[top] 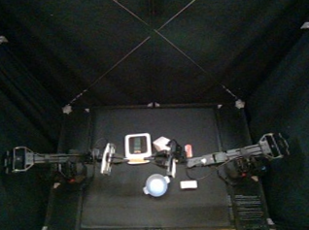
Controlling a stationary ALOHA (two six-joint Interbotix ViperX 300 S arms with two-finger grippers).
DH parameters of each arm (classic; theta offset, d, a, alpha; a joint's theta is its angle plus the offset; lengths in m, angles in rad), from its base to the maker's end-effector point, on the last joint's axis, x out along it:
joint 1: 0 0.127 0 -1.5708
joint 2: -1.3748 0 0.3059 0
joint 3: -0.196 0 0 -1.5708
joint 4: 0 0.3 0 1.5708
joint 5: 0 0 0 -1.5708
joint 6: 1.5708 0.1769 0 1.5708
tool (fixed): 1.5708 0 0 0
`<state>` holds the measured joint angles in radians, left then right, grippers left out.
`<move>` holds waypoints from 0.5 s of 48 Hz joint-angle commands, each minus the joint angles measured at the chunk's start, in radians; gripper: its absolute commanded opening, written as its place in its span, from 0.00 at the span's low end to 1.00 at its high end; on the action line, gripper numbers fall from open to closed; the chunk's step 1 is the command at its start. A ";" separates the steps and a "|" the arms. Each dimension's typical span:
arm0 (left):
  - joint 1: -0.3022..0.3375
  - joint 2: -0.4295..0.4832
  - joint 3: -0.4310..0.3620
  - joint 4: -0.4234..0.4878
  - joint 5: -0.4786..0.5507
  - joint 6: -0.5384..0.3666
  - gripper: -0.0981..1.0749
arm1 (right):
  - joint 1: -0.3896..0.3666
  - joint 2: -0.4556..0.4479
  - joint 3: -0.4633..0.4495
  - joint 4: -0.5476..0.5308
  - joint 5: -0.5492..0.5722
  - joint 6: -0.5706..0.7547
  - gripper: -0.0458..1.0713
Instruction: Grab cleaver with other hand
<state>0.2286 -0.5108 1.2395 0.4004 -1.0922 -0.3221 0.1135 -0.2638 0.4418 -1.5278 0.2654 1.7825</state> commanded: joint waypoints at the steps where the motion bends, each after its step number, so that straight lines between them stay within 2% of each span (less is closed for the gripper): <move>1: -0.002 -0.002 -0.011 0.002 -0.009 0.002 0.21 | 0.000 -0.014 -0.011 0.005 0.002 0.000 0.81; 4: -0.002 -0.002 -0.011 0.002 -0.008 0.002 0.21 | 0.002 -0.014 -0.009 0.011 0.002 0.000 0.91; 8: 0.000 -0.003 -0.008 0.002 -0.008 0.002 0.21 | 0.005 -0.014 -0.008 0.018 0.002 -0.002 0.97; 24: 0.005 -0.011 0.000 0.000 -0.009 0.002 0.21 | 0.008 -0.014 0.005 0.035 0.002 -0.003 0.97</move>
<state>0.2301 -0.5185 1.2502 0.4019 -1.0922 -0.3237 0.1197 -0.2623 0.4571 -1.4941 0.2654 1.7825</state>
